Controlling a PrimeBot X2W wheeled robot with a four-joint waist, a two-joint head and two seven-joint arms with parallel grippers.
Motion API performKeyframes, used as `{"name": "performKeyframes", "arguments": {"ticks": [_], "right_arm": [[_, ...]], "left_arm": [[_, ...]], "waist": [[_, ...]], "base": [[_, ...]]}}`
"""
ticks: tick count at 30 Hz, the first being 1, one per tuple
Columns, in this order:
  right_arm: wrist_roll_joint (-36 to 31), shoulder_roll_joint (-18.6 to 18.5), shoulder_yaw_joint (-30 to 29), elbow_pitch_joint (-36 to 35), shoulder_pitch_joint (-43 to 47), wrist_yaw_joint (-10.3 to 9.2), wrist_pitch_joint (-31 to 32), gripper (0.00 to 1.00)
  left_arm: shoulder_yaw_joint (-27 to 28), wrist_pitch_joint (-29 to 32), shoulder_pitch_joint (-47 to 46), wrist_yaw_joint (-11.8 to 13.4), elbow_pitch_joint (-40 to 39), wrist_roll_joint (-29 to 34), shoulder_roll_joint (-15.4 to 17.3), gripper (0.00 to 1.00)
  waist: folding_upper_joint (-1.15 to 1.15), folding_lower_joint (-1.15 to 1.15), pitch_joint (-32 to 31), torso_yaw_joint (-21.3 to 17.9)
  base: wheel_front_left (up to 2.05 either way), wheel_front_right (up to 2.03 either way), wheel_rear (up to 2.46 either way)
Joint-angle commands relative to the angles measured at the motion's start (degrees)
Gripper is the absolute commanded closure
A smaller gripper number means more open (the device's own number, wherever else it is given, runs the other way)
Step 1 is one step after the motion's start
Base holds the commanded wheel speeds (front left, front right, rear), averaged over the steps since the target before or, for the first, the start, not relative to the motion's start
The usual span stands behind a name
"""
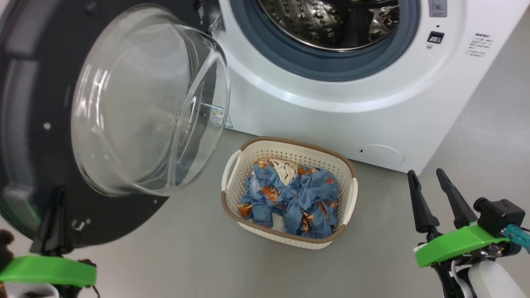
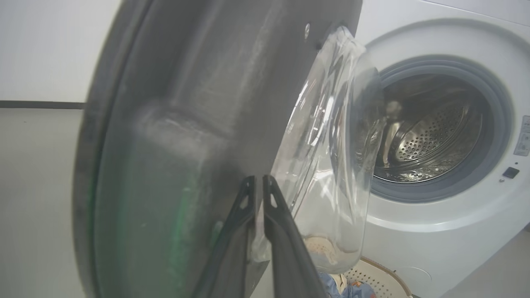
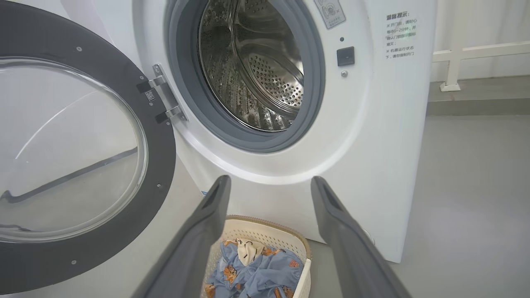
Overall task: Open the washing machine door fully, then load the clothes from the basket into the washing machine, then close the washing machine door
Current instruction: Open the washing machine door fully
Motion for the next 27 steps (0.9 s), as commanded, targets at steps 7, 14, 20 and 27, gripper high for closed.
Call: {"name": "performKeyframes", "arguments": {"ticks": [7, 14, 20, 27], "right_arm": [[-0.82, -1.3, 1.81, -0.66, -3.54, 0.33, -0.7, 0.0], [-1.22, -1.17, 1.91, -0.46, -4.77, 0.33, -0.7, 0.0], [-1.52, -1.02, 1.74, -0.24, -5.74, 0.33, -0.7, 0.0], [-1.81, -0.87, 1.54, 0.08, -6.98, 0.33, -0.7, 0.0]], "left_arm": [[3.16, 1.62, -9.89, -2.68, 9.28, -0.73, 7.15, 1.0], [2.49, 1.58, -16.08, -4.71, 16.97, -0.45, 9.08, 1.0], [0.66, 0.87, -21.72, -6.76, 23.96, 0.57, 10.09, 1.0], [-1.85, -0.8, -27.79, -8.41, 31.58, 1.97, 10.37, 1.0]], "waist": [[0.0, 0.0, 2.99, 3.61], [0.0, 0.0, 4.52, 5.07], [0.0, 0.0, 6.18, 6.15], [0.0, 0.0, 7.62, 7.19]], "base": [[0.0, 0.0, 0.0], [0.0, 0.0, 0.0], [0.0, 0.0, 0.0], [0.0, 0.0, 0.0]]}}
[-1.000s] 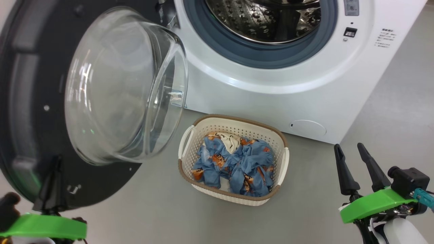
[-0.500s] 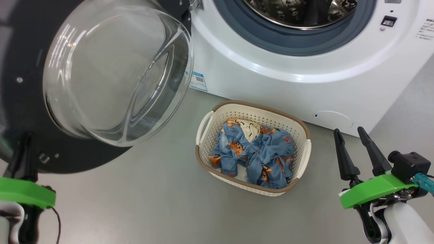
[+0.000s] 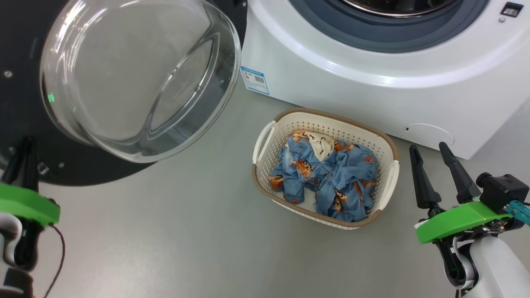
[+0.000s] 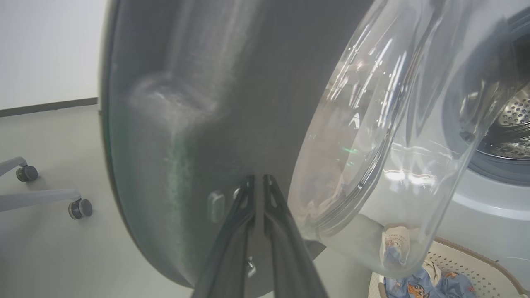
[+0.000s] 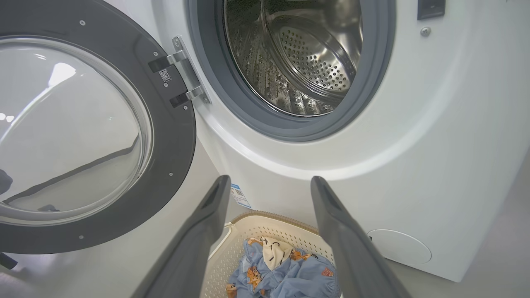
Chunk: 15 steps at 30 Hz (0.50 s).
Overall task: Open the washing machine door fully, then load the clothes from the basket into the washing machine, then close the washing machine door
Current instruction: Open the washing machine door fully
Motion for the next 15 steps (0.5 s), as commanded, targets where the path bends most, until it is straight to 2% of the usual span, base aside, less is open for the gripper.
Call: {"name": "performKeyframes", "arguments": {"ticks": [1, 15], "right_arm": [[-0.8, 0.13, 0.97, -1.06, -1.22, 0.33, -0.69, 0.0], [-0.64, 0.8, 1.64, -0.35, -2.51, 0.33, -0.69, 0.0]], "left_arm": [[1.76, -0.68, -3.12, -0.01, 0.31, 0.58, 3.97, 1.0], [-2.29, -3.56, -14.13, -1.58, 13.28, 1.94, 5.68, 1.0]], "waist": [[0.0, 0.0, 0.49, 0.56], [0.0, 0.0, 1.01, 0.28]], "base": [[0.0, 0.0, 0.0], [0.0, 0.0, 0.0]]}}
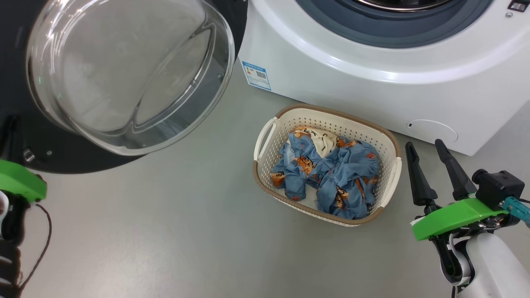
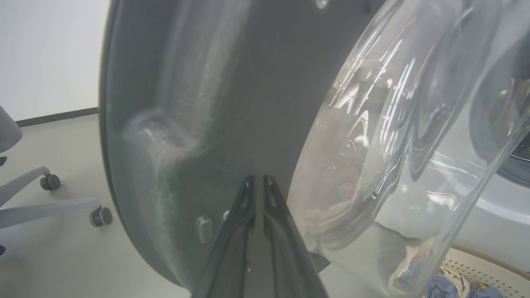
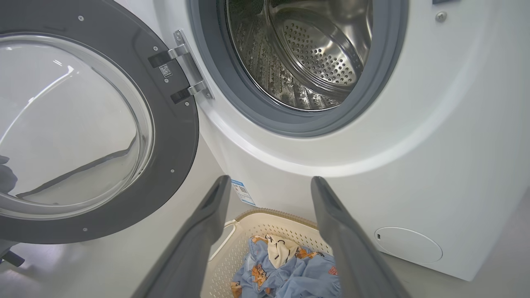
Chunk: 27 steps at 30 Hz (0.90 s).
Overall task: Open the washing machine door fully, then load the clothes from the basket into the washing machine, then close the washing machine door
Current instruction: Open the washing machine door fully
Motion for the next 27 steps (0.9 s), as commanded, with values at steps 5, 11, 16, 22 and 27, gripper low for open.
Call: {"name": "performKeyframes", "arguments": {"ticks": [5, 11, 16, 22, 27], "right_arm": [[-0.48, 0.44, 0.91, -1.27, -1.19, 0.33, -0.69, 0.0], [-0.45, 0.56, 0.62, -1.38, -0.97, 0.33, -0.69, 0.0], [-0.45, 0.7, 0.61, -1.41, -0.88, 0.33, -0.69, 0.0], [-0.14, 0.97, 0.64, -1.48, -0.42, 0.33, -0.69, 0.0], [0.19, 0.85, 0.42, -1.78, 0.28, 0.33, -0.69, 0.0]], "left_arm": [[0.88, -1.85, -3.55, -0.18, 1.68, 0.36, 4.96, 1.0], [-0.19, -2.67, -4.13, -0.25, 3.51, -0.18, 5.03, 1.0], [-0.87, -3.11, -3.91, -0.27, 3.56, -0.95, 5.13, 1.0], [-2.41, -3.54, -1.8, -0.28, 1.91, -2.24, 5.36, 1.0], [-2.75, -3.73, 1.32, -0.28, -0.5, -3.43, 5.67, 1.0]], "waist": [[0.0, 0.0, -0.28, -0.62], [0.0, 0.0, -0.7, -0.84], [0.0, 0.0, -0.98, -1.01], [0.0, 0.0, -1.93, -1.61], [0.0, 0.0, -3.35, -2.71]], "base": [[0.0, 0.0, 0.0], [0.0, 0.0, 0.0], [0.0, 0.0, 0.0], [0.0, 0.0, 0.0], [0.0, 0.0, 0.0]]}}
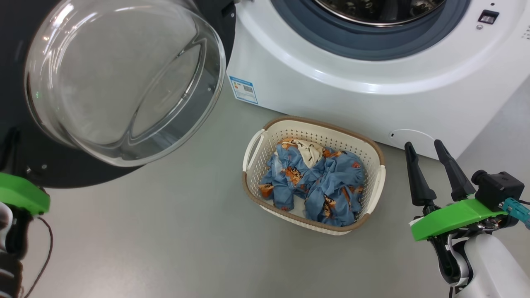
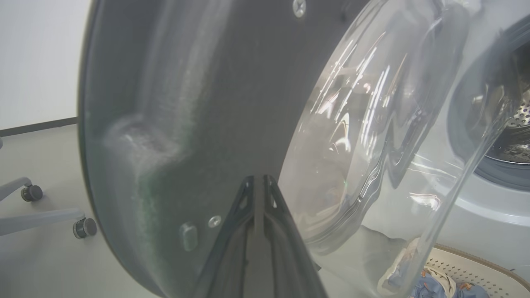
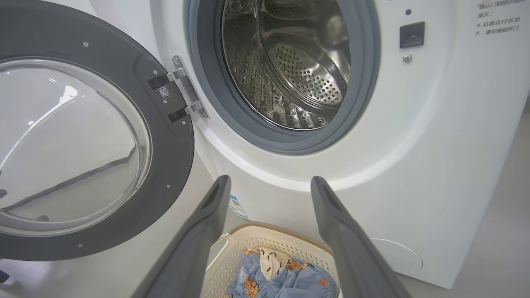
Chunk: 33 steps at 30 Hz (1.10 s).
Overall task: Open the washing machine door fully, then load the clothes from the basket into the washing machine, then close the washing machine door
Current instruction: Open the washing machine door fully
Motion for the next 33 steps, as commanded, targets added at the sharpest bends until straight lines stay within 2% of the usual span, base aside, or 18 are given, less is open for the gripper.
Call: {"name": "performKeyframes", "arguments": {"ticks": [1, 12, 13, 14, 15, 16, 24, 33], "right_arm": [[0.16, 0.02, 0.94, -1.67, 0.21, 0.33, -0.69, 0.0], [0.87, -0.41, 1.47, -2.04, 2.27, 0.33, -0.69, 0.0], [0.93, -0.45, 1.54, -2.07, 2.42, 0.33, -0.69, 0.0], [0.98, -0.48, 1.65, -2.08, 2.56, 0.33, -0.69, 0.0], [1.02, -0.48, 1.78, -2.11, 2.69, 0.33, -0.69, 0.0], [1.05, -0.44, 1.9, -2.18, 2.81, 0.33, -0.69, 0.0], [1.46, -0.16, 2.55, -2.97, 4.31, 0.33, -0.69, 0.0], [1.48, -0.53, 3.43, -3.98, 4.56, 0.33, -0.69, 0.0]], "left_arm": [[1.55, -0.74, 0.97, 0.11, -2.09, -0.73, 4.18, 1.0], [6.01, -0.78, 11.14, 1.16, -16.16, 0.92, 1.8, 1.0], [6.36, -0.78, 12.1, 1.46, -17.44, 1.08, 1.53, 0.85], [6.76, -0.78, 13.09, 1.64, -18.74, 1.03, 1.21, 0.5], [7.31, -0.78, 14.1, 1.81, -20.03, 0.8, 0.9, 0.06], [7.68, -0.78, 15.14, 2.05, -21.32, 0.81, 0.78, 0.0], [9.99, -0.78, 23.49, 5.09, -33.42, 0.38, -1.1, 0.0], [10.25, 0.1, 29.38, 8.06, -42.04, 0.01, -1.81, 0.0]], "waist": [[0.0, 0.0, -0.92, -0.73], [0.0, 0.0, -4.43, -3.29], [0.0, 0.0, -4.75, -3.62], [0.0, 0.0, -5.07, -4.01], [0.0, 0.0, -5.4, -4.49], [0.0, 0.0, -5.71, -5.06], [0.0, 0.0, -8.01, -10.7], [0.0, 0.0, -9.25, -16.25]], "base": [[0.0, 0.0, 0.0], [0.0, 0.0, 0.0], [0.0, 0.0, 0.0], [0.0, 0.0, 0.0], [0.0, 0.0, 0.0], [0.0, 0.0, 0.0], [0.0, 0.0, 0.0], [0.0, 0.0, 0.0]]}}
